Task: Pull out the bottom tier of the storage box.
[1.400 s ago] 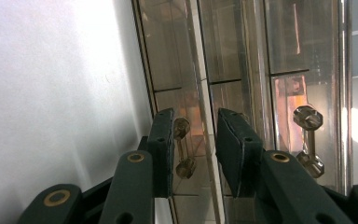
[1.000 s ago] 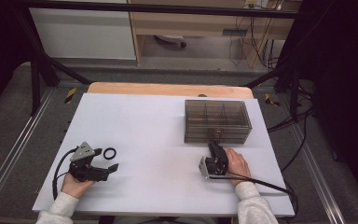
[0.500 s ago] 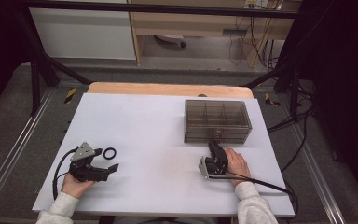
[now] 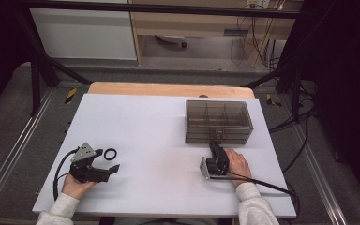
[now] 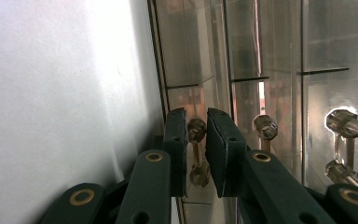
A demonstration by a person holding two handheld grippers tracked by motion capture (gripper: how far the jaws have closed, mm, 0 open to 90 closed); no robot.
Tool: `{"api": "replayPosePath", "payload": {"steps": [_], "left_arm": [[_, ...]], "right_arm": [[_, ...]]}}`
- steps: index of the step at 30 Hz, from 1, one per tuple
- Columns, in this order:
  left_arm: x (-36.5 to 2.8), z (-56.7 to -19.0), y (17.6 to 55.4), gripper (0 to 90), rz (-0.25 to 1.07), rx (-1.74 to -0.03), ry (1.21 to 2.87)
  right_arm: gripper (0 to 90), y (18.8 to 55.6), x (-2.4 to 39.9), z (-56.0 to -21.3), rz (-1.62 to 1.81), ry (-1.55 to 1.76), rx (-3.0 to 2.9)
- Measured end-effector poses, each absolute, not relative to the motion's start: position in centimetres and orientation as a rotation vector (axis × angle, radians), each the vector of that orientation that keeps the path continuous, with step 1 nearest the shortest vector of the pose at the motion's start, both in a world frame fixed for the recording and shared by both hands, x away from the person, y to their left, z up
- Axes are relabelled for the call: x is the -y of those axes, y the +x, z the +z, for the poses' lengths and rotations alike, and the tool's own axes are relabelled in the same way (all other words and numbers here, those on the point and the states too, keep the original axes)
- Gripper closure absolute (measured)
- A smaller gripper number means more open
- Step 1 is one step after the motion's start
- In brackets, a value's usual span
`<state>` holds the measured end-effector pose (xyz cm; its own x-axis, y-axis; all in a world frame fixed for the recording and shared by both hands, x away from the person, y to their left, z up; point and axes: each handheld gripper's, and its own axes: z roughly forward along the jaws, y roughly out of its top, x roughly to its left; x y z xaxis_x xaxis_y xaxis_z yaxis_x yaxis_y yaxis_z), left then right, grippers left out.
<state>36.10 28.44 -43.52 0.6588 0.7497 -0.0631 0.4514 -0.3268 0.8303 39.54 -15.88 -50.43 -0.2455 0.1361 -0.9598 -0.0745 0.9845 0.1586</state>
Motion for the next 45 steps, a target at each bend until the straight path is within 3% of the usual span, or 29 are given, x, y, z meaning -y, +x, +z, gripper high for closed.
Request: {"api": "replayPosePath", "payload": {"steps": [39, 45], "left_arm": [[-28.5, -43.4, 36.0, 4.9, 0.423, -0.932, 1.977], [-28.4, -43.5, 36.0, 4.9, 0.422, -0.933, 1.981]], "right_arm": [[79.7, 38.5, 15.9, -50.2, 0.148, -0.021, -1.812], [68.9, 38.4, 16.1, -49.9, 0.170, 0.009, -1.821]]}}
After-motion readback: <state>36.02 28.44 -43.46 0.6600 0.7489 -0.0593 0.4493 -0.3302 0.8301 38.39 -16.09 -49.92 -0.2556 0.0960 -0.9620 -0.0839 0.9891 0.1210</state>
